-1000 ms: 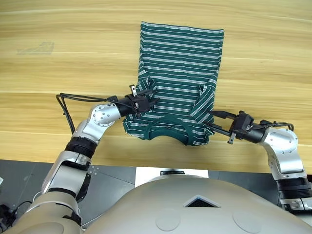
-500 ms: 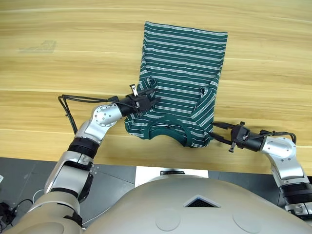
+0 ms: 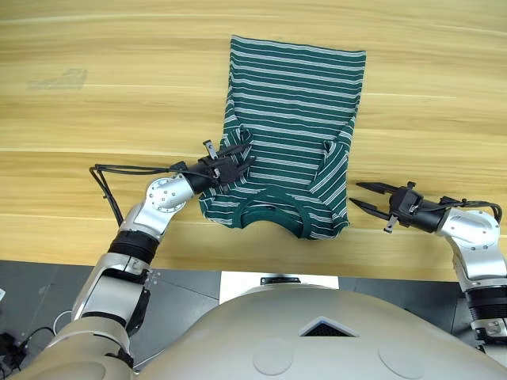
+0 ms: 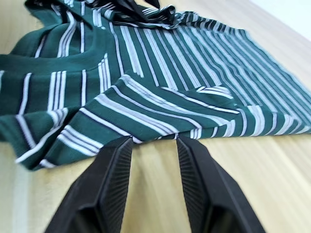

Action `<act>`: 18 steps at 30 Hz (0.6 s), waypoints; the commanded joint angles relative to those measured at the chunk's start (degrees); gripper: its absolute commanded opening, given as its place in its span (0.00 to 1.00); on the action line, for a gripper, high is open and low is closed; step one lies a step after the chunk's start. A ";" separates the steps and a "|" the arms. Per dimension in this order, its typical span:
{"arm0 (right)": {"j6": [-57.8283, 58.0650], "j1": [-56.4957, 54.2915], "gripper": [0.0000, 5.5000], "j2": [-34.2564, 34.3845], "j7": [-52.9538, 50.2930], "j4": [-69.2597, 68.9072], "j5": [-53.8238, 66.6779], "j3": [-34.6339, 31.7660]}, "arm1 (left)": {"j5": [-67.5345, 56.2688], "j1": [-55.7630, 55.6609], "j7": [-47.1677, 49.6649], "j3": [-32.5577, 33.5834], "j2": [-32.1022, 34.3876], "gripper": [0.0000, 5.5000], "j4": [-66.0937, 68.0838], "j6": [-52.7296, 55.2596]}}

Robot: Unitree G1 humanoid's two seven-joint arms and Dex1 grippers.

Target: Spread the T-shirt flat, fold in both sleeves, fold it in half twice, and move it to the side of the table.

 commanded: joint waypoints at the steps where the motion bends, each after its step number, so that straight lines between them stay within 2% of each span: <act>1: -6.46 -3.56 0.30 -1.10 -4.27 5.63 -2.96 -4.11 | -5.98 9.45 0.47 6.65 3.55 0.26 -8.75 -1.44; 6: -21.11 -3.79 0.30 -3.54 -23.90 10.01 -28.60 -5.12 | -9.82 16.88 3.35 17.47 6.46 0.26 -23.12 -2.60; 9: -27.43 -2.76 0.30 -5.50 -39.84 9.22 -46.42 -4.90 | -4.72 19.77 6.51 24.26 8.20 0.26 -24.65 -2.36; 12: -31.03 -3.19 0.30 -7.79 -51.57 9.94 -56.91 -3.67 | 4.99 21.74 11.58 29.49 7.85 0.26 -26.35 -3.14; 15: -33.66 -4.36 0.35 -11.97 -58.05 11.95 -63.95 -0.72 | 27.34 23.74 18.06 28.50 12.80 0.26 -24.65 -4.46; 17: -35.40 -5.61 0.40 -14.11 -59.14 13.45 -65.52 1.04 | 33.07 25.28 18.42 26.98 15.32 0.26 -23.46 -5.56; 18: -36.66 -6.54 0.43 -14.69 -58.73 13.88 -65.45 2.21 | 34.85 25.77 18.25 25.82 16.29 0.29 -22.75 -6.01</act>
